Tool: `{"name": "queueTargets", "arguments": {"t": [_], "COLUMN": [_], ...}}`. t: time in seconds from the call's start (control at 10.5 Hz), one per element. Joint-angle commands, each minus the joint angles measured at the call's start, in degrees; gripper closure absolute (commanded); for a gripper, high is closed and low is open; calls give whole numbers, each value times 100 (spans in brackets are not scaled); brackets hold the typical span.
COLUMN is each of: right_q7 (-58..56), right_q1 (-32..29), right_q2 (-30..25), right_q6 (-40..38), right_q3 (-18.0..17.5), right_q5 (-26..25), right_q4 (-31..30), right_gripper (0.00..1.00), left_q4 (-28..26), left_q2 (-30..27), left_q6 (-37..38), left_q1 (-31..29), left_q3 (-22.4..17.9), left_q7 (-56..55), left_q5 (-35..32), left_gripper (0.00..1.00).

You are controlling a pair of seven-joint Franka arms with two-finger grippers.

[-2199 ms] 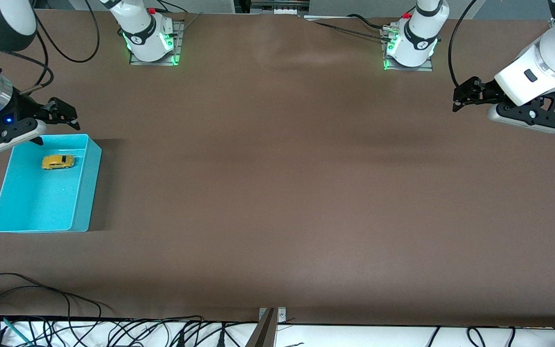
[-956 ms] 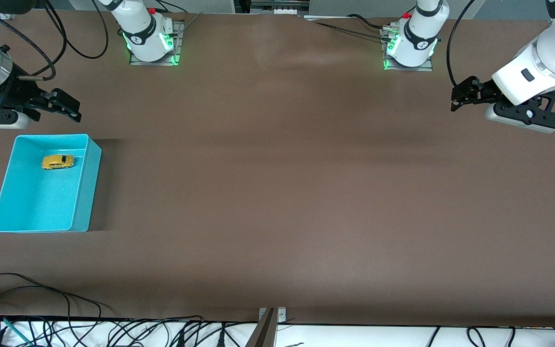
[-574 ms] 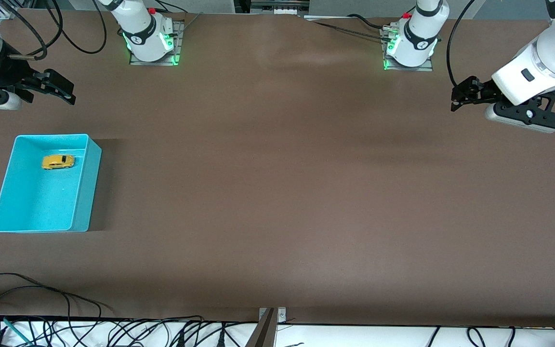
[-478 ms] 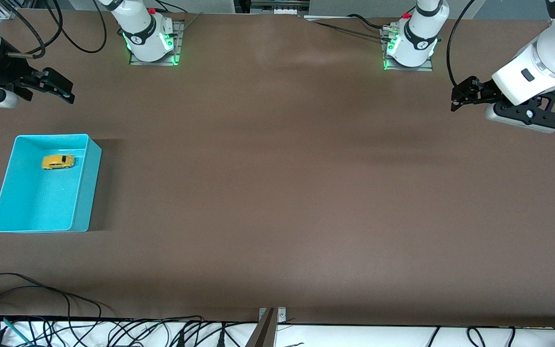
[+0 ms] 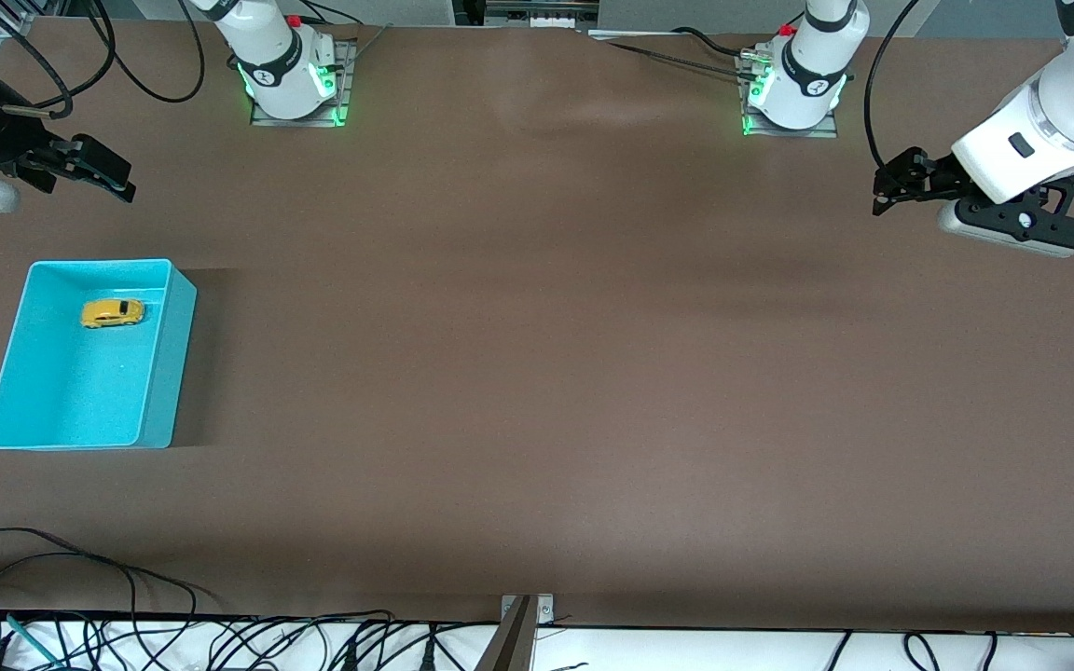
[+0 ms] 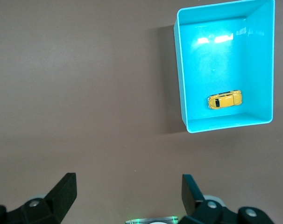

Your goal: Wind up and store yellow beetle car

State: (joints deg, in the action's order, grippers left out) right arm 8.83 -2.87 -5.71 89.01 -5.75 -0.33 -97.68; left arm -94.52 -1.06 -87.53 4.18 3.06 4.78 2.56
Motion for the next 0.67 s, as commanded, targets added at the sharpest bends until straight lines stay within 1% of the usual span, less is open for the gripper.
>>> {"name": "queueTargets", "arguments": {"t": [0.0, 0.57], "right_q7": [110, 5], "right_q1": [49, 49], "right_q2": [35, 70], "right_q6": [-112, -112], "right_q3": [12, 21], "right_q5": [-11, -20], "right_q4": [109, 109], "right_gripper": [0, 0], "left_q4": [144, 144], "left_q2": [27, 27], "left_q6": [131, 131], "left_q1": [21, 21], "left_q3": [-16, -16], "left_q7": [-56, -56], "left_q5": [69, 69], "left_gripper": [0, 0]}}
